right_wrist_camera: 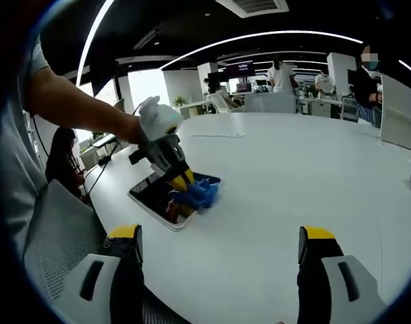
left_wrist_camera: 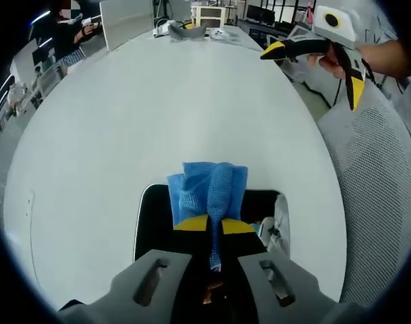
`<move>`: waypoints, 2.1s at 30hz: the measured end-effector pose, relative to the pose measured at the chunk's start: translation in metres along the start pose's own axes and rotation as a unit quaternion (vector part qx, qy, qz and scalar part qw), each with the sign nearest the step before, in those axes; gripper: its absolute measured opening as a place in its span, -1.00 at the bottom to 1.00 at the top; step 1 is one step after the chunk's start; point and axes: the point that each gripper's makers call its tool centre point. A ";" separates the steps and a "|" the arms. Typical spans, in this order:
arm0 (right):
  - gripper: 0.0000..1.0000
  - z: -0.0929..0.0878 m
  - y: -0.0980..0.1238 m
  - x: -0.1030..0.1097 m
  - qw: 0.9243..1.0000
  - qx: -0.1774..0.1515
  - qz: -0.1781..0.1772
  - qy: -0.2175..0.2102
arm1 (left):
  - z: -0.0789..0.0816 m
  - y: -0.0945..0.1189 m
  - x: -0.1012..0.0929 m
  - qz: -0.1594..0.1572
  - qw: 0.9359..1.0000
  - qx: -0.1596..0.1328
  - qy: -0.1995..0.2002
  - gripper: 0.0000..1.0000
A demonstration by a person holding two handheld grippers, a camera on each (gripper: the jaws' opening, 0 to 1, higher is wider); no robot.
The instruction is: Wipe the mirror surface with the cleaning cloth until all visible marks leave the cleaned area.
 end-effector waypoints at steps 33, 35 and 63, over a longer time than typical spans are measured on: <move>0.88 -0.002 0.002 0.003 1.000 0.001 -0.007 -0.008 | -0.058 0.038 0.016 0.001 0.997 0.045 -0.057 -0.98; 0.88 -0.002 0.001 0.002 1.000 0.000 -0.007 -0.009 | -0.062 0.040 0.017 0.000 0.998 0.041 -0.055 -0.98; 0.87 -0.001 -0.001 0.005 1.000 -0.001 -0.003 -0.009 | -0.110 0.074 0.035 0.009 0.996 0.065 -0.056 -0.98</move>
Point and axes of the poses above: the point that each gripper's makers call its tool centre point, and the gripper's own axes: y roughly backward along the fingers, x roughly to its left, z roughly out of its top, and after that the axes turned 15 degrees about y, right-handed
